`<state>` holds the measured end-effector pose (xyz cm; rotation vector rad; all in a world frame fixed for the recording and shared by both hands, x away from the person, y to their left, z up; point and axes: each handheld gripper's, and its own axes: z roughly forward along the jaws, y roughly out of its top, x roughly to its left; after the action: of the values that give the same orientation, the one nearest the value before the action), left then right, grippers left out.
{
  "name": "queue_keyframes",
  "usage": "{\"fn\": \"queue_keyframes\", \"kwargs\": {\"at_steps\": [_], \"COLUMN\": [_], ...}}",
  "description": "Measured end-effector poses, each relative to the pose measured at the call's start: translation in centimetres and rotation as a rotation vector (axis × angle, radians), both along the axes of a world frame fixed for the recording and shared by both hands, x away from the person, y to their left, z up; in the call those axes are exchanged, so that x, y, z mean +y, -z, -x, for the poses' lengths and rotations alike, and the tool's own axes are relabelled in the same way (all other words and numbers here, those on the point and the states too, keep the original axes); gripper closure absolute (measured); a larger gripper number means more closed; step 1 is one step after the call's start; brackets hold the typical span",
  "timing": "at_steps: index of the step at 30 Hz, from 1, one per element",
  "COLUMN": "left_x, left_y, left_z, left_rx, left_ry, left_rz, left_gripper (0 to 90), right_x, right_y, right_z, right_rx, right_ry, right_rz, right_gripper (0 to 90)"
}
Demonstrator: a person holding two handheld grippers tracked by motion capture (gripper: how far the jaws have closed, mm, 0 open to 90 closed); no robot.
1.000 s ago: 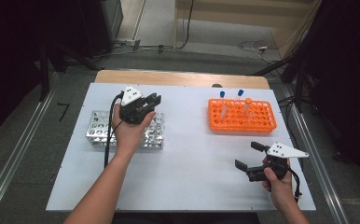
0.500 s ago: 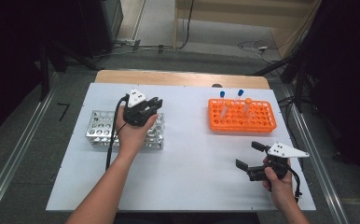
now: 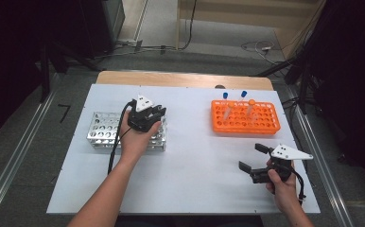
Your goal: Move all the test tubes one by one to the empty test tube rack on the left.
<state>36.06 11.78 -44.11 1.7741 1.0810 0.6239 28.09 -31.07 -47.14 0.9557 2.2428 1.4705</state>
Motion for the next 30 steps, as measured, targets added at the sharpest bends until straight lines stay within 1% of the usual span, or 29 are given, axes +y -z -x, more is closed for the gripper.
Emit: {"fn": "queue_keyframes", "kwargs": {"at_steps": [3,6,7,8,10,12,15,16,17,19,23,25,27,28,30], "left_x": [0.2,0.4,0.6,0.6,0.9,1.2,1.5,1.6,1.6,1.5,1.7,1.8,1.8,1.9,1.9], "left_y": [0.0,-0.1,-0.2,-0.3,-0.6,-0.9,-1.3,-1.3,-1.4,-1.4,-1.3,-1.3,-1.3,-1.3,-1.3], "left_z": [-0.2,-0.1,0.0,0.1,0.4,1.0,2.0,2.4,2.8,3.7,5.3,6.0,6.8,7.2,7.8], "left_rx": [0.032,0.038,0.042,0.040,0.036,0.021,0.003,-0.001,-0.002,-0.007,-0.009,-0.011,-0.019,-0.019,-0.020], "left_ry": [0.023,0.027,0.034,0.034,0.039,0.047,0.053,0.057,0.063,0.068,0.096,0.106,0.114,0.118,0.133], "left_rz": [0.033,0.046,0.054,0.061,0.090,0.133,0.167,0.179,0.181,0.172,0.187,0.201,0.190,0.200,0.201], "left_gripper": [73.6,64.7,60.9,55.0,41.3,31.2,18.4,16.2,14.9,10.3,4.8,3.7,1.0,0.3,0.0], "right_x": [0.0,0.0,0.0,0.0,0.0,0.0,-0.2,-0.2,-0.2,-0.1,-0.1,-0.1,-0.2,-0.1,-0.1], "right_y": [0.0,0.0,0.1,0.1,0.1,0.1,0.1,0.1,0.0,-0.1,-0.5,-0.7,-0.8,-0.9,-1.0], "right_z": [0.0,-0.1,-0.1,-0.1,-0.2,-0.3,-0.5,-0.6,-0.7,-0.8,-1.0,-1.2,-1.5,-1.7,-2.1], "right_rx": [0.002,0.001,0.004,0.006,0.010,0.011,0.017,0.022,0.023,0.019,0.013,0.005,0.012,0.017,0.024], "right_ry": [0.002,0.001,0.000,0.001,0.003,0.004,0.010,0.008,0.010,0.012,0.024,0.029,0.039,0.048,0.064], "right_rz": [0.000,-0.002,-0.003,-0.003,-0.007,-0.007,-0.011,-0.008,-0.005,0.002,0.004,-0.001,-0.005,-0.010,-0.015], "right_gripper": [0.0,0.0,0.0,0.0,0.0,0.0,0.0,0.0,0.0,0.0,0.0,0.0,0.0,0.0,0.0]}}
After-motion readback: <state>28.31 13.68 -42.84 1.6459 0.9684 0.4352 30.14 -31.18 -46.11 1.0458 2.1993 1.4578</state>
